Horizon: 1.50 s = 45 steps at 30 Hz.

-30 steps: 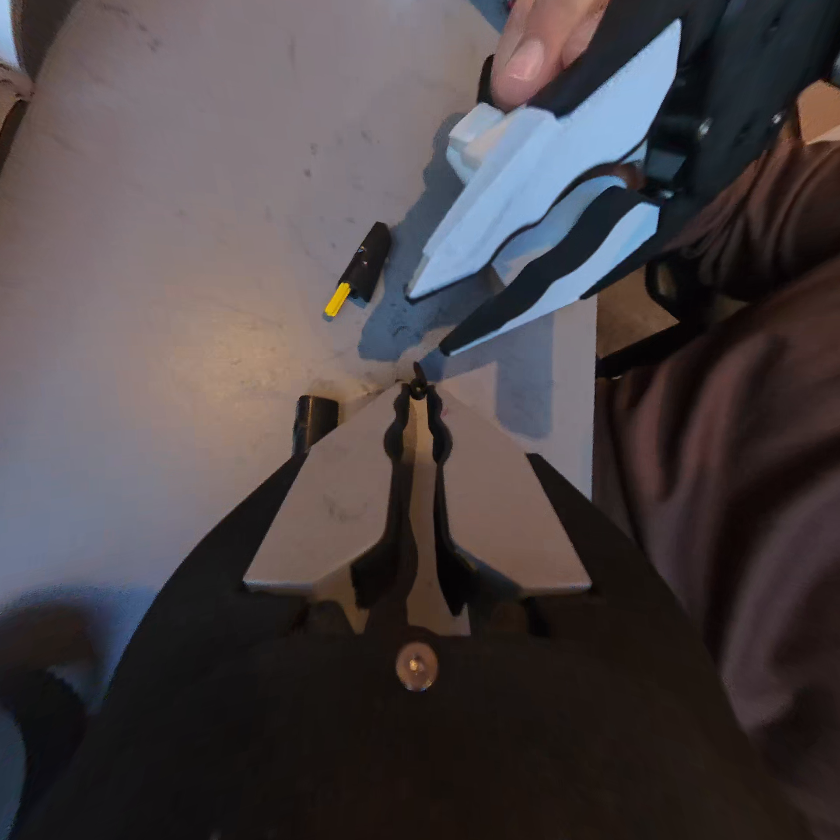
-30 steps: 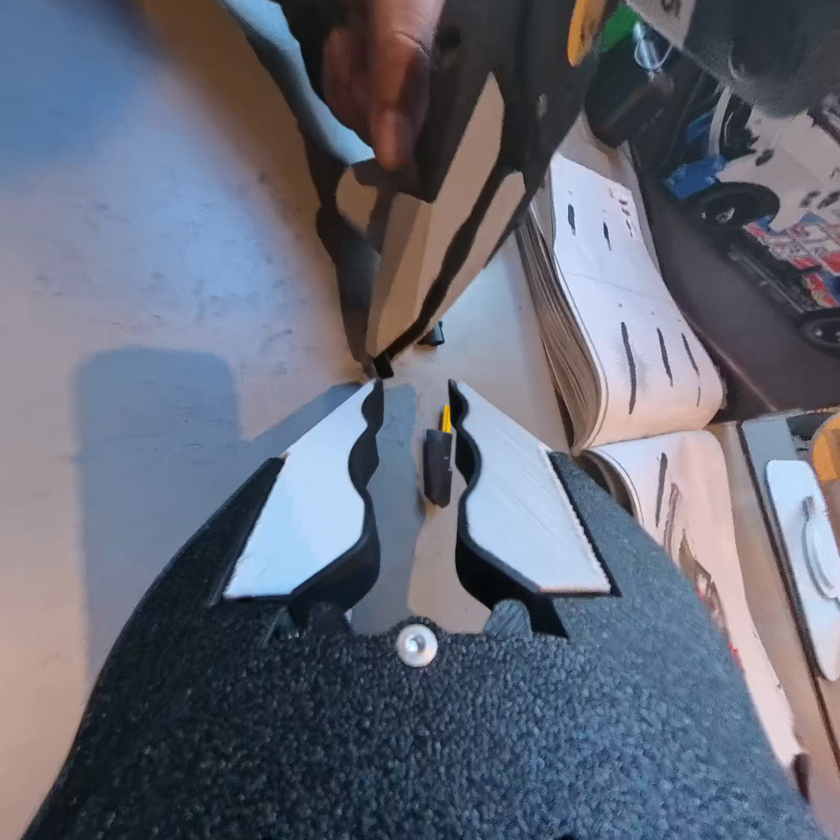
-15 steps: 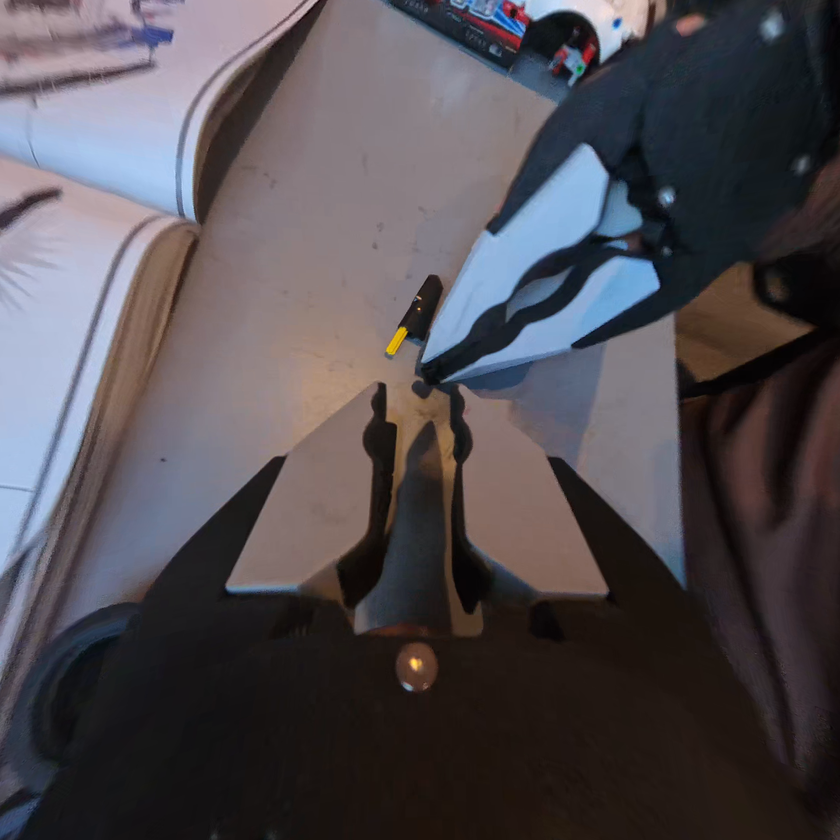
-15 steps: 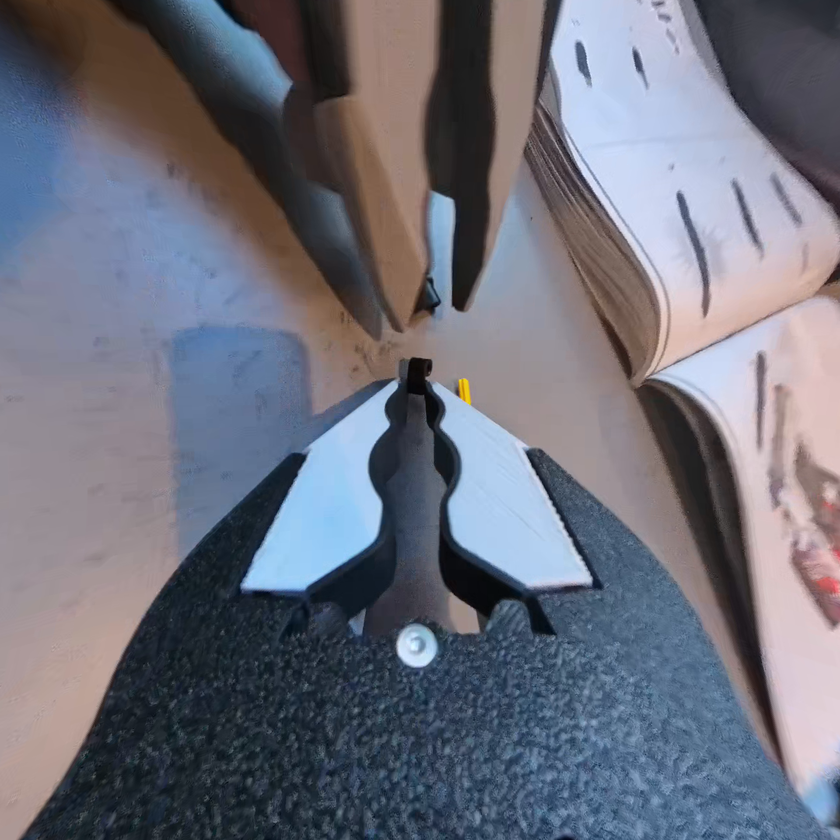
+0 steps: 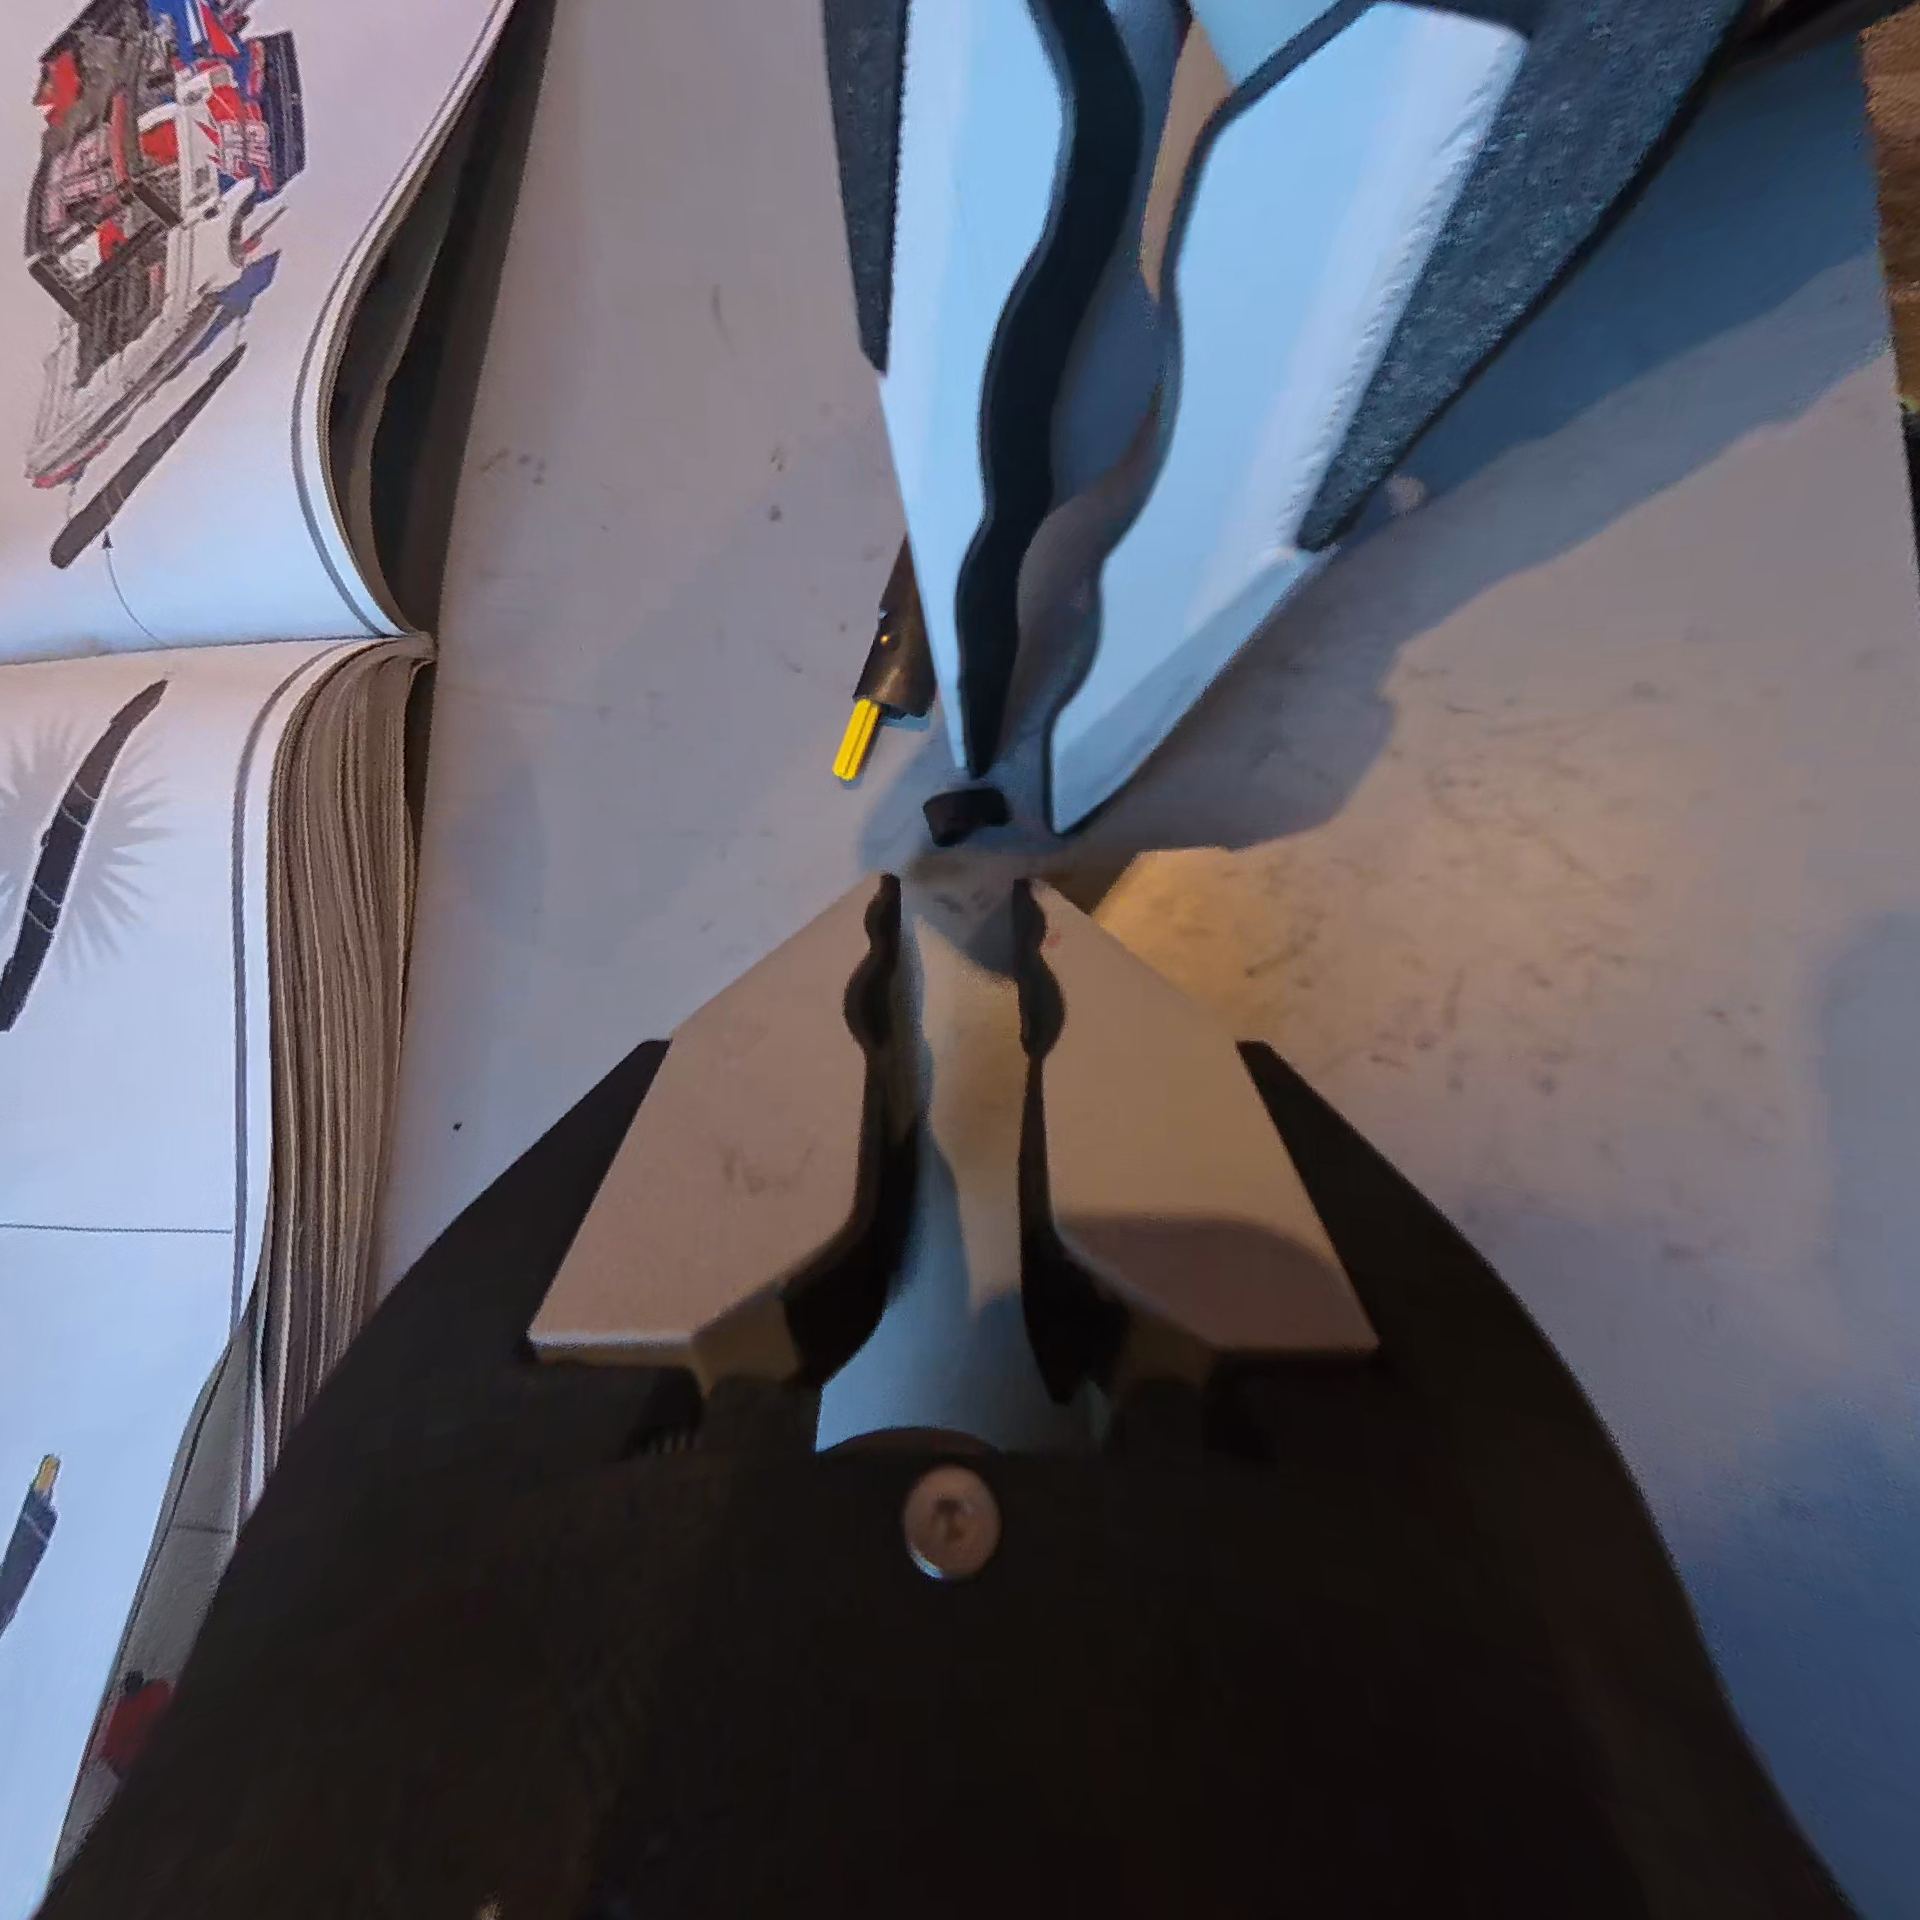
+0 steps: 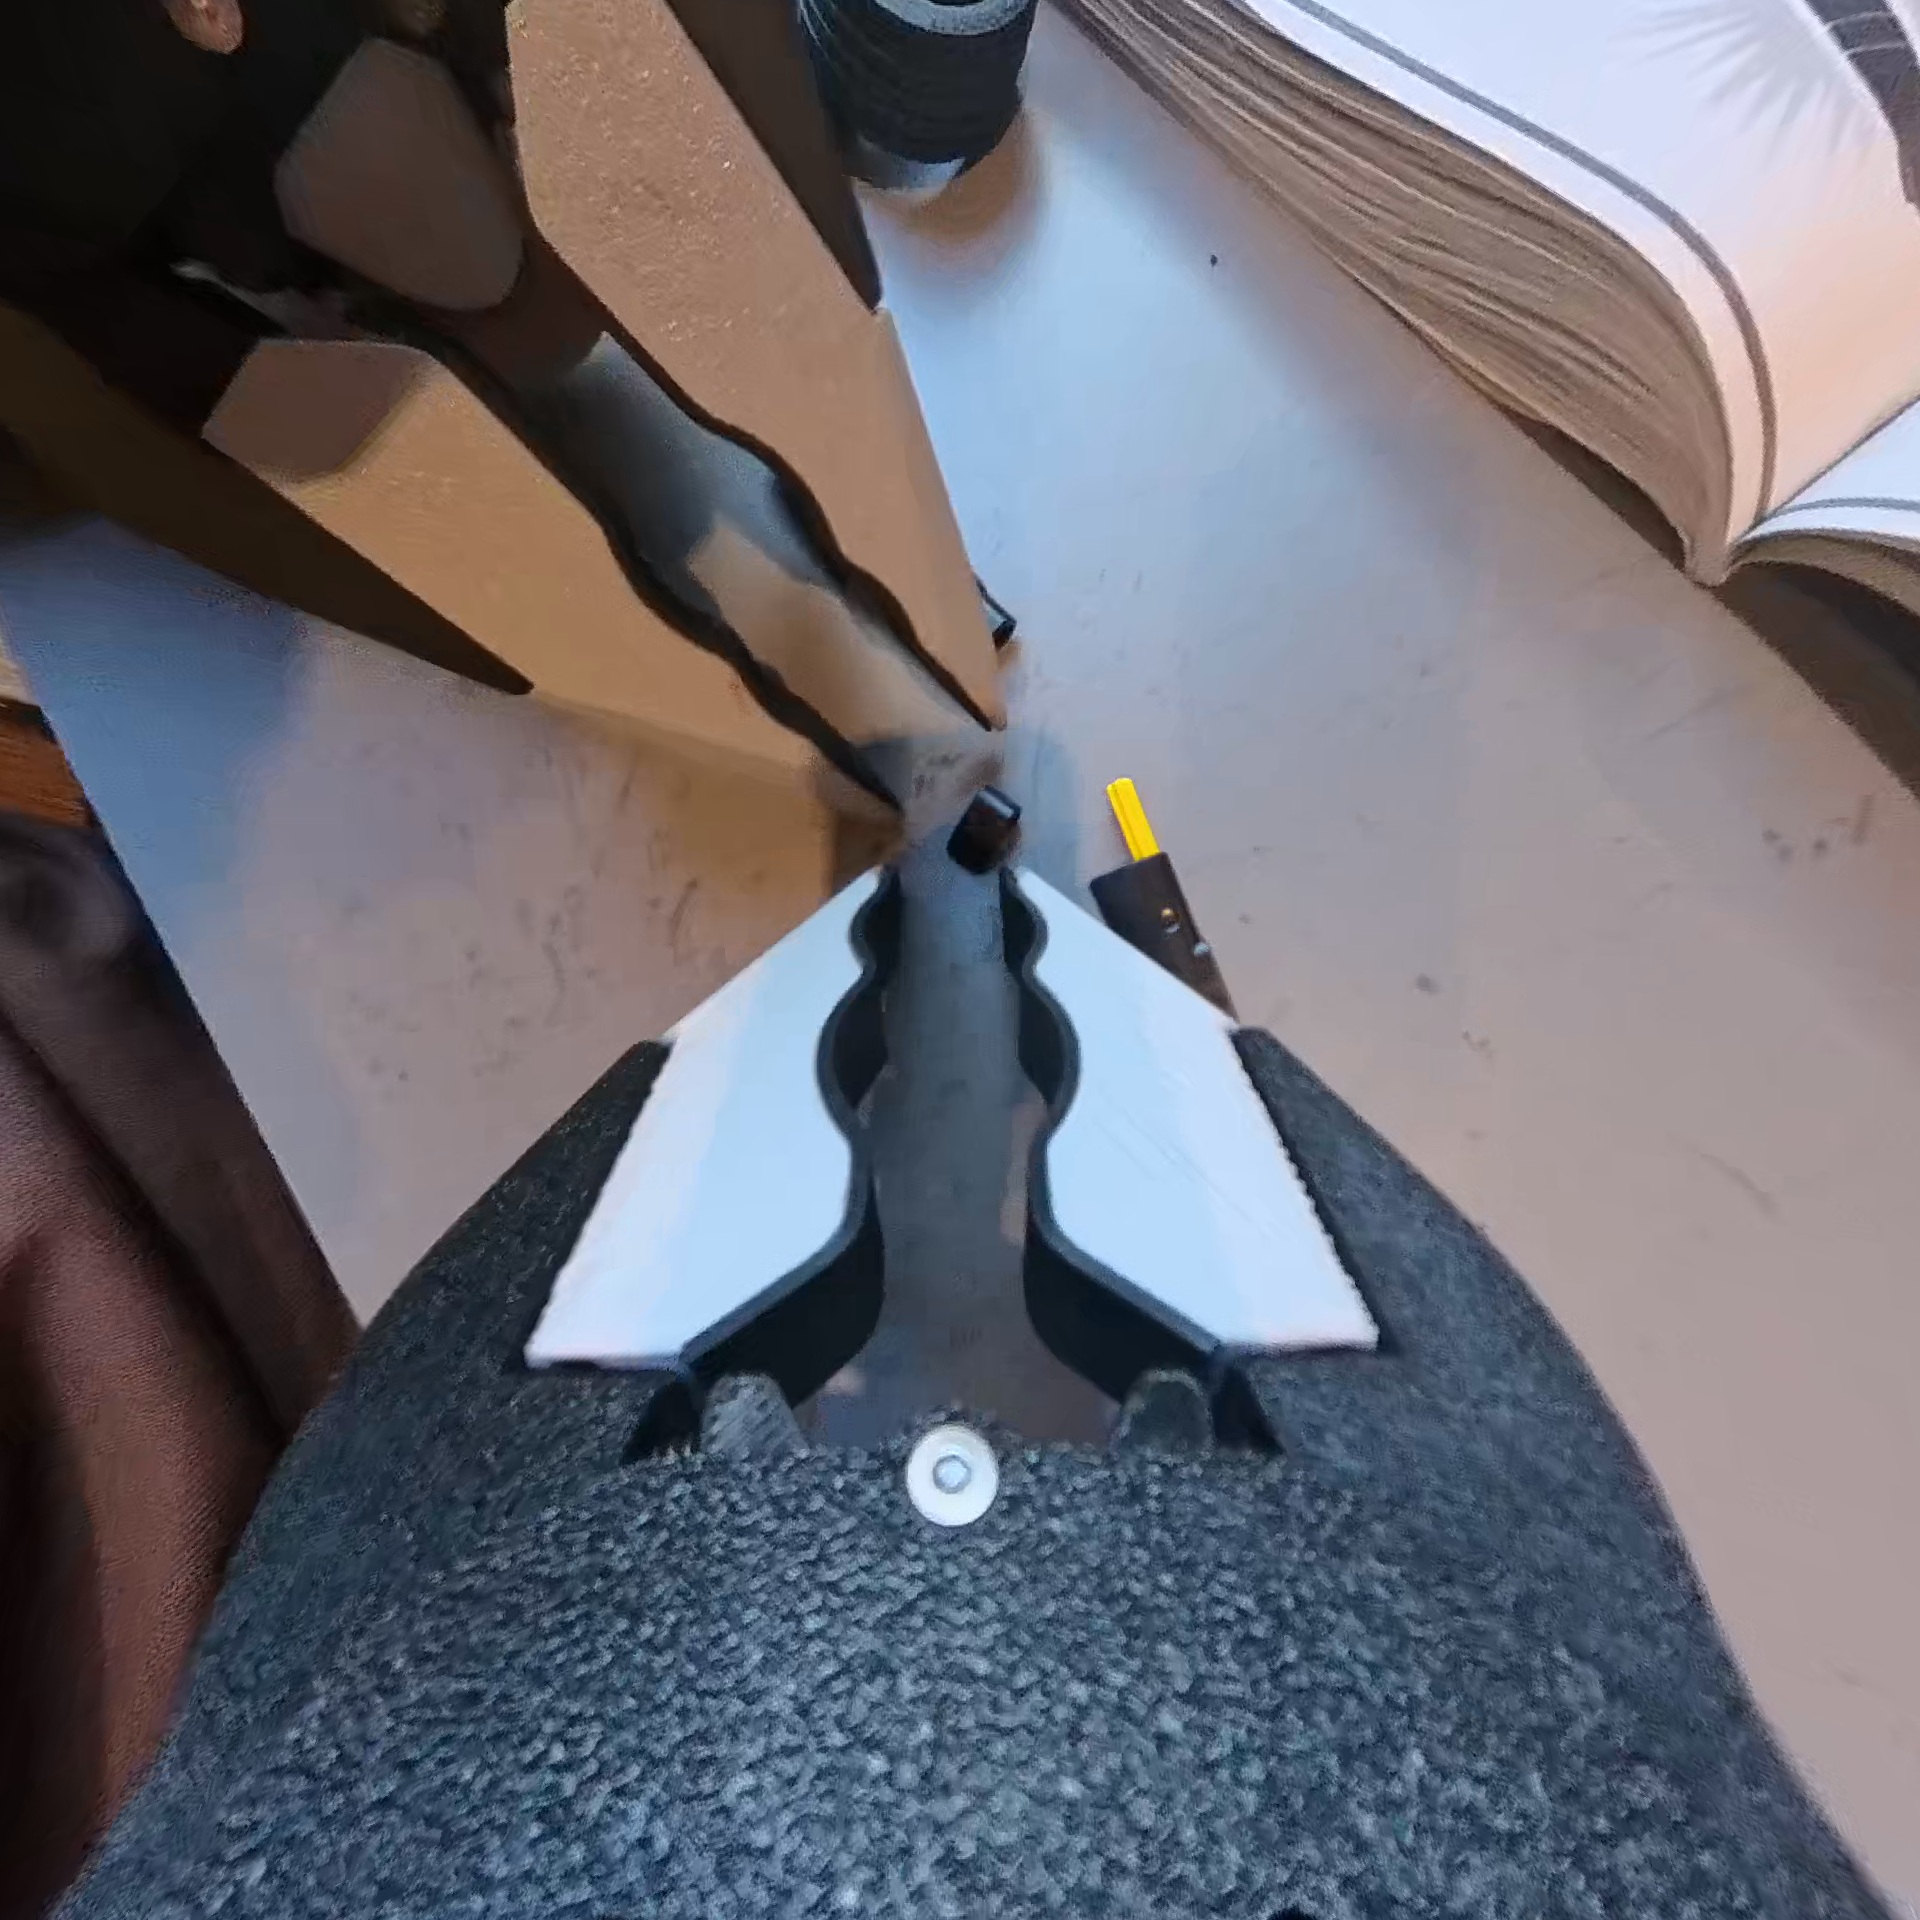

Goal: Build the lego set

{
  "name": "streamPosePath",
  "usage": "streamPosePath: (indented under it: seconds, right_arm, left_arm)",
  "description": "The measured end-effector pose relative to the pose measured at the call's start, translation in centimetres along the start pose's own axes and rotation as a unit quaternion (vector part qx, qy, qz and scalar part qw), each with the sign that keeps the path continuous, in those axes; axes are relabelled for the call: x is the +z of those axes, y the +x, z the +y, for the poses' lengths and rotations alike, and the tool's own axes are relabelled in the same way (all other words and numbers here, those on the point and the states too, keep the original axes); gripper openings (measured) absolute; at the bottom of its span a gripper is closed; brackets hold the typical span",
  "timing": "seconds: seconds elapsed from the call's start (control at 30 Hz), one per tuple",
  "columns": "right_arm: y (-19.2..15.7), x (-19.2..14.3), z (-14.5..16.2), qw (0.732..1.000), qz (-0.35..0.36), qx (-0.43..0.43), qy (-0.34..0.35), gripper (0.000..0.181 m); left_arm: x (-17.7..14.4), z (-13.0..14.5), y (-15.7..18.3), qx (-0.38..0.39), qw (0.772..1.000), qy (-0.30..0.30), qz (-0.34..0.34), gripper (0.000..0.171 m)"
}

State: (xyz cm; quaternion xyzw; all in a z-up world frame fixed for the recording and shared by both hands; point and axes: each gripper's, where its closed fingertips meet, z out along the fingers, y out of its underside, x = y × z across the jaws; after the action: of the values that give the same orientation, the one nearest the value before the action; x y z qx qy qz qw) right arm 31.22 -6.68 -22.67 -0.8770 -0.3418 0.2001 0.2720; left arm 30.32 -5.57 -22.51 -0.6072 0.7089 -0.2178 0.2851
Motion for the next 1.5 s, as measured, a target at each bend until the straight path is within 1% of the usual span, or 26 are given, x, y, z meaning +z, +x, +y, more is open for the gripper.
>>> streamPosePath:
  seconds: [0.07, 0.1, 0.17, 0.23, 0.3, 0.43, 0.47, 0.53, 0.6, 0.63, 0.7, 0.77, 0.9, 0.97, 1.07, 1.1, 1.17, 1.2, 1.33, 1.4, 1.5]
  right_arm:
    - [0.1, -0.5, 0.2, 1.0, 0.01, -0.014, -0.002, 0.018]
    - [0.6, -0.9, 0.1, 0.999, 0.028, -0.031, 0.001, 0.017]
    - [2.4, -2.0, 0.0, 0.995, 0.074, -0.067, 0.008, 0.015]
    - [3.7, -2.5, -0.2, 0.993, 0.087, -0.084, 0.012, 0.017]
    - [4.4, -2.4, -0.1, 0.993, 0.074, -0.088, 0.011, 0.023]
    - [3.8, -1.2, 0.4, 0.99, 0.031, -0.134, 0.004, 0.027]
    - [3.6, -1.0, 0.3, 0.99, 0.017, -0.142, 0.008, 0.021]
    - [3.7, -0.9, 0.3, 0.989, 0.004, -0.15, 0.008, 0.021]
    - [3.2, -0.8, 0.4, 0.986, -0.028, -0.165, 0.009, 0.012]
    - [3.2, -0.8, 0.4, 0.984, -0.034, -0.176, 0.013, 0.012]
    - [3.1, -0.9, 0.4, 0.978, -0.041, -0.204, 0.021, 0.012]
    - [3.1, -1.1, 0.6, 0.97, -0.043, -0.239, 0.027, 0.012]
    - [2.7, -1.6, 0.9, 0.944, -0.037, -0.324, 0.042, 0.012]
    - [2.3, -1.7, 0.9, 0.936, -0.048, -0.347, 0.045, 0.012]
    - [2.1, -1.6, 1.1, 0.928, -0.059, -0.366, 0.033, 0.012]
    - [2.1, -1.6, 1.1, 0.926, -0.062, -0.37, 0.03, 0.012]
    - [2.2, -1.7, 1.0, 0.926, -0.064, -0.37, 0.029, 0.012]
    - [2.1, -1.7, 0.9, 0.927, -0.068, -0.366, 0.033, 0.012]
    - [2.1, -1.8, 0.6, 0.929, -0.074, -0.36, 0.04, 0.012]
    - [2.3, -1.6, 0.5, 0.933, -0.07, -0.351, 0.038, 0.012]
    - [2.6, -1.2, 0.6, 0.939, -0.066, -0.336, 0.031, 0.012]
  left_arm:
    - [-0.1, -0.1, 0.0, -0.006, 1.0, 0.003, 0.006, 0.019]
    - [-0.2, -0.2, 0.0, -0.006, 1.0, 0.005, 0.005, 0.019]
    - [-0.5, -0.2, 0.0, -0.005, 1.0, 0.009, 0.001, 0.019]
    - [-0.7, -0.3, 0.1, -0.012, 1.0, 0.013, 0.005, 0.02]
    - [-0.6, -0.5, 0.2, -0.034, 0.999, 0.015, 0.014, 0.021]
    - [-0.2, -1.2, 0.3, -0.075, 0.997, 0.017, 0.03, 0.024]
    - [-0.1, -1.2, 0.3, -0.079, 0.996, 0.015, 0.029, 0.024]
    - [0.4, -0.9, 0.1, -0.087, 0.996, 0.002, 0.025, 0.024]
    - [0.9, -0.8, 0.2, -0.093, 0.995, -0.011, 0.03, 0.026]
    - [1.1, -1.0, 0.3, -0.095, 0.995, -0.007, 0.033, 0.026]
    - [1.3, -1.2, 0.2, -0.095, 0.995, -0.009, 0.034, 0.024]
    - [1.4, -1.2, 0.0, -0.08, 0.996, -0.013, 0.024, 0.012]
    - [1.2, -1.0, 0.1, -0.075, 0.997, -0.002, 0.031, 0.012]
    - [1.2, -1.1, 0.3, -0.059, 0.997, 0.01, 0.041, 0.011]
    - [1.2, -1.1, 0.6, -0.041, 0.997, 0.021, 0.066, 0.011]
    - [1.1, -1.0, 0.5, -0.028, 0.997, 0.019, 0.064, 0.013]
    - [0.8, -0.8, -0.1, -0.013, 0.999, 0.011, 0.042, 0.029]
    - [0.5, -0.8, 0.0, -0.014, 0.999, 0.009, 0.043, 0.035]
    - [-0.7, -1.1, 0.0, -0.033, 0.998, 0.012, 0.044, 0.034]
    - [-0.9, -1.3, -0.3, -0.036, 0.998, 0.019, 0.042, 0.029]
    - [-0.3, -0.6, -1.1, -0.045, 0.998, -0.002, 0.031, 0.031]
